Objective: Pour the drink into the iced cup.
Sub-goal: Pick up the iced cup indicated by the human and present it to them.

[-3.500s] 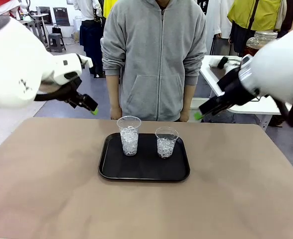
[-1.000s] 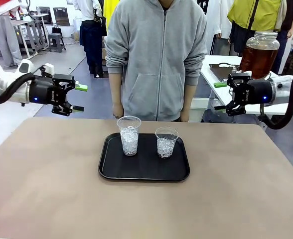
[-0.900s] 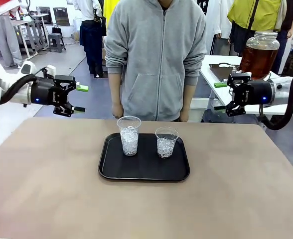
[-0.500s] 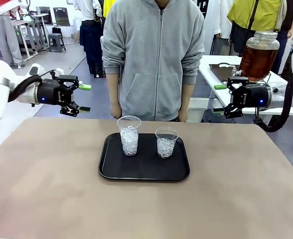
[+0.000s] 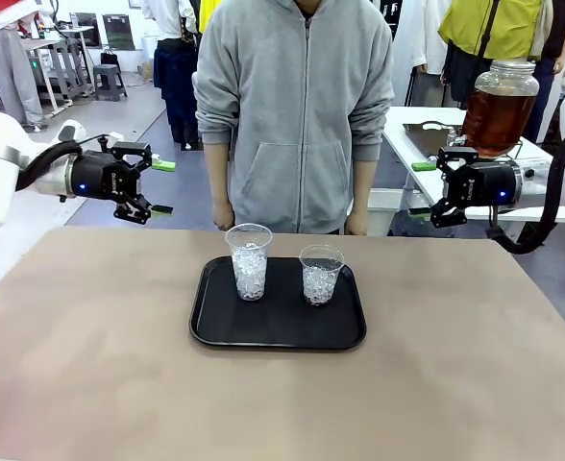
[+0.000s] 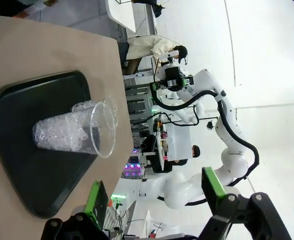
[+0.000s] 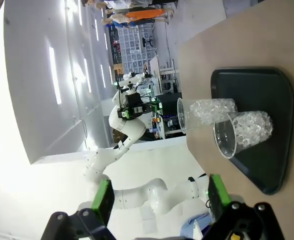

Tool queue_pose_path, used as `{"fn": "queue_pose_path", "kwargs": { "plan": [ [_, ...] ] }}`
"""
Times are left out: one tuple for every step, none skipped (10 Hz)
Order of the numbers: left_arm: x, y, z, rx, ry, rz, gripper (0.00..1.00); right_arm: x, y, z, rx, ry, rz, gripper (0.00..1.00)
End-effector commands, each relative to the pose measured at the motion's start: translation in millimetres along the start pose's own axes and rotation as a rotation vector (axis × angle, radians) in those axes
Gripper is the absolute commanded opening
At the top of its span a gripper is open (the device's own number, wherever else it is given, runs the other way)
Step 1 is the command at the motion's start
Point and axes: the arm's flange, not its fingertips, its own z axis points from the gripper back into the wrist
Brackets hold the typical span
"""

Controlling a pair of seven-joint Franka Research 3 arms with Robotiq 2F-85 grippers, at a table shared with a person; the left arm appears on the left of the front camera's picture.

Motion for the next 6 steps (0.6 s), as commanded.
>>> {"fn": "queue_pose_path", "kwargs": {
  "plan": [
    [-0.5,1.2,0.0,-0.025,0.001,-0.019,1.0,0.3,0.2,0.0,0.0,0.0,0.002,1.0],
    [-0.5,1.2,0.0,-0.025,0.001,-0.019,1.0,0.3,0.2,0.0,0.0,0.0,0.002,1.0],
    [-0.5,1.2,0.0,-0.025,0.001,-0.019,1.0,0.3,0.2,0.0,0.0,0.0,0.002,1.0],
    [-0.5,1.2,0.0,-0.025,0.001,-0.019,1.0,0.3,0.2,0.0,0.0,0.0,0.002,1.0],
    [-0.5,1.2,0.0,-0.025,0.001,-0.019,1.0,0.3,0.2,0.0,0.0,0.0,0.002,1.0],
    [-0.5,1.2,0.0,-0.025,0.001,-0.019,1.0,0.3,0.2,0.0,0.0,0.0,0.002,1.0]
  ]
}}
